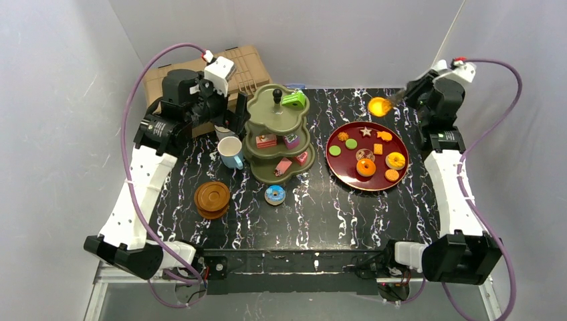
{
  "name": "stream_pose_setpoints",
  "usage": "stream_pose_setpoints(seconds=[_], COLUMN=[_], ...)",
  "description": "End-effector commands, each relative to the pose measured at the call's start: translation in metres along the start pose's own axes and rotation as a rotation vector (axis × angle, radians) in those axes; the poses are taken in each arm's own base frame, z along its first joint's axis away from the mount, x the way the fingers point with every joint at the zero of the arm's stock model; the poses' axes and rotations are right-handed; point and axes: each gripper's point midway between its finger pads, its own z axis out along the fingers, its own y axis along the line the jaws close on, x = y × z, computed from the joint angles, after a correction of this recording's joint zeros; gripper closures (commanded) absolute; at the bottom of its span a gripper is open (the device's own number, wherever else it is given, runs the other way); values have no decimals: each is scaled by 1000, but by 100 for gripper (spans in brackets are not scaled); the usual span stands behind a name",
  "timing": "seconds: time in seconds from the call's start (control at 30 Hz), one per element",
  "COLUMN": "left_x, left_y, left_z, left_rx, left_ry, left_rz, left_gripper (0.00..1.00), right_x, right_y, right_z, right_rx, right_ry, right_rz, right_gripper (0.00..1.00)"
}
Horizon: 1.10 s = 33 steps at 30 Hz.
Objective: Serve the afternoon tea
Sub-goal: Pick up the desert from the tray, then place the desert on the desert table.
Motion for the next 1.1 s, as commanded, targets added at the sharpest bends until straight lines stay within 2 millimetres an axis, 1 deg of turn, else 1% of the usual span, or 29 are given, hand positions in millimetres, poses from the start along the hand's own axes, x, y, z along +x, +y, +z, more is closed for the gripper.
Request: stream_pose_setpoints(seconds=[0.0,0.03,0.07,0.13,0.2,0.3,0.37,0.47,0.63,0.77,0.93,1.07], left_x=[-10,-10,-10,-9,-7,-2,3,7,10,14,11,9], left_y=[13,15,18,25,30,36,40,46,56,58,57,58], left_z=[-5,-4,-4,-4,-5,-4,-4,-4,-8,-9,-14,-17], left_rx=[-29,-32,-37,-53,-63,-65,-62,-65,-80,-83,-80,-88], left_ry=[-10,-7,-5,0,9,42,69,94,110,127,116,108], left_rz=[-35,-38,-39,-42,-41,-57,-80,-102,-131,-138,-121,-109], left_gripper=[2,2,2,2,2,2,2,2,2,2,2,2], right_x=[-24,-30,-29,-33,-35,-35,-33,-22,-2,8,17,22], right_y=[85,105,125,155,180,211,228,250,274,289,297,298], right_z=[-34,-41,-48,-60,-70,-83,-90,-97,-107,-112,-112,-113], right_rx=[-194,-235,-277,-340,-390,-454,-485,-514,-545,-558,-563,-556], right_ry=[12,10,23,32,42,62,71,99,137,146,152,154], right_rz=[39,47,55,80,101,123,131,124,110,106,91,70], right_gripper=[99,99,99,99,99,99,99,99,99,99,99,99])
